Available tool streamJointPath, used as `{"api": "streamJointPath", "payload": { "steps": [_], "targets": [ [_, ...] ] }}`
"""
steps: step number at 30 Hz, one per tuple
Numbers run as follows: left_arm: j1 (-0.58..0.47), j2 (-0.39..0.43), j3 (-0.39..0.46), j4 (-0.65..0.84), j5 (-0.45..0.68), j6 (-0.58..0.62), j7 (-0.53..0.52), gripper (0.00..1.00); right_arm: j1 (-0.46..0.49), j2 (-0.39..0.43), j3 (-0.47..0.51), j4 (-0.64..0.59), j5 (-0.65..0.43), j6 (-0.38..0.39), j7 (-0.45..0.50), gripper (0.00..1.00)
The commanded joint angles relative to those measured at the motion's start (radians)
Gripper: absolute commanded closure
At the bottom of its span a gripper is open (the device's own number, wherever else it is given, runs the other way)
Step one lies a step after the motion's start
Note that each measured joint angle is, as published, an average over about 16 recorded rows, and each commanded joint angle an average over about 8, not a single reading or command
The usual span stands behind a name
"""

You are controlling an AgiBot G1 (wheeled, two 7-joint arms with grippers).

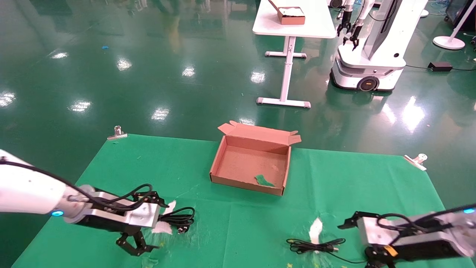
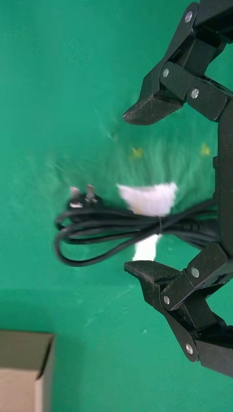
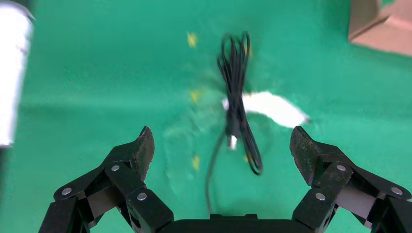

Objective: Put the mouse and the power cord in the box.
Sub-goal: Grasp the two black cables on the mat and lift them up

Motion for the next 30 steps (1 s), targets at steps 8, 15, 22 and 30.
{"api": "streamJointPath", "payload": {
  "steps": [8,15,22,30],
  "targets": [
    [-0.019,0.090,0.026,0.166,0.056,-0.133,0.119,0.00,0.070,-0.155,-0.053,-0.212,-0.102,0.102,-0.172,0.00],
    [-0.024,0.125,0.031,0.235,0.064,-0.178,0.182,0.00,0.079,-0.222,-0.064,-0.310,-0.120,0.152,-0.250,0.00],
    [-0.027,0.141,0.029,0.283,0.062,-0.217,0.213,0.00,0.084,-0.250,-0.065,-0.365,-0.121,0.171,-0.297,0.00],
    [-0.030,0.144,0.020,0.316,0.050,-0.237,0.221,0.12,0.091,-0.261,-0.065,-0.397,-0.123,0.170,-0.330,0.39]
  ]
}}
